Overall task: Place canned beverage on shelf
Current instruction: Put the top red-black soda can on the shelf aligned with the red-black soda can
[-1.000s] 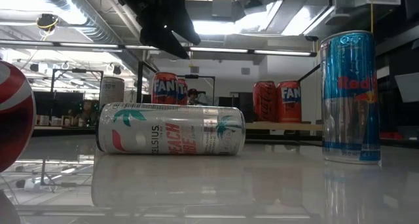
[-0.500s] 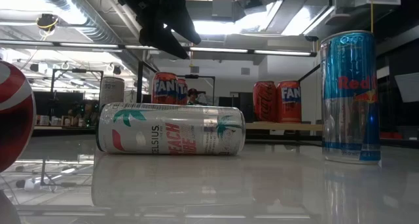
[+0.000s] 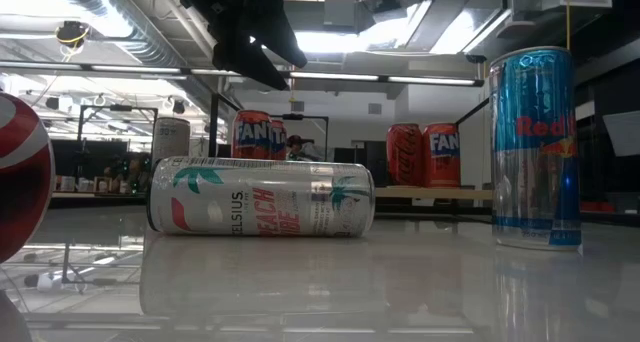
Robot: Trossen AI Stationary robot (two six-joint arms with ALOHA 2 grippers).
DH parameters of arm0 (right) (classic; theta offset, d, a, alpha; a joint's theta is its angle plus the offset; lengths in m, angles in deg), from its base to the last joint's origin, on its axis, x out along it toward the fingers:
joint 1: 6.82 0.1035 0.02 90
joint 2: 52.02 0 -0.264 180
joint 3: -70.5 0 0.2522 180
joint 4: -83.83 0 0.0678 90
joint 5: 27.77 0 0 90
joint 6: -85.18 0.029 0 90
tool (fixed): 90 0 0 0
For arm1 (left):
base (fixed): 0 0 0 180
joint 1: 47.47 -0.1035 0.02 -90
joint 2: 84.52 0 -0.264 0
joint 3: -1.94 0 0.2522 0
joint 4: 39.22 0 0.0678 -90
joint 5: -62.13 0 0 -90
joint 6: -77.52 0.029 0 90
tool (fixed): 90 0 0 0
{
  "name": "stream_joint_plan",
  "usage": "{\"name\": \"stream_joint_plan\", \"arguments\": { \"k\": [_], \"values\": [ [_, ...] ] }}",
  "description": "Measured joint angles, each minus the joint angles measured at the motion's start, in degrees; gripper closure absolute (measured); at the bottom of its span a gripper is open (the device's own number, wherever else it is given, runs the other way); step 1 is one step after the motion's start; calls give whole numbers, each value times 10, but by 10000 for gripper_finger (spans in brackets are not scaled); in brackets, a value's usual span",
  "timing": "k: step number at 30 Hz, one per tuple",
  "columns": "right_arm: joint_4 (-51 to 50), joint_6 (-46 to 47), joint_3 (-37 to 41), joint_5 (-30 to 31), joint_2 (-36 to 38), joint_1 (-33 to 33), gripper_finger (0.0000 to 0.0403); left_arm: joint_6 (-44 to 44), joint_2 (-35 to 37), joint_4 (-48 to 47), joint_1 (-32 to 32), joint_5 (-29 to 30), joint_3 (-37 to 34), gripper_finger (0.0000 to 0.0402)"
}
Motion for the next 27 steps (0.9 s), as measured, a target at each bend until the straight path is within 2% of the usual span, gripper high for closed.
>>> {"name": "stream_joint_plan", "arguments": {
  "k": [7, 16, 22, 27],
  "values": [
    [5, -173, -42, -44, -23, -182, 119, 0, 0, 0, 0, 0, 0, 79],
    [15, -324, -43, -178, -87, -419, 119, 0, 0, 0, 0, 0, 0, 79],
    [30, -397, -43, -224, -161, -522, 119, 0, 0, 0, 0, 0, 0, 79],
    [32, -427, -43, -254, -223, -573, 119, 0, 0, 0, 0, 0, 0, 79]
  ]
}}
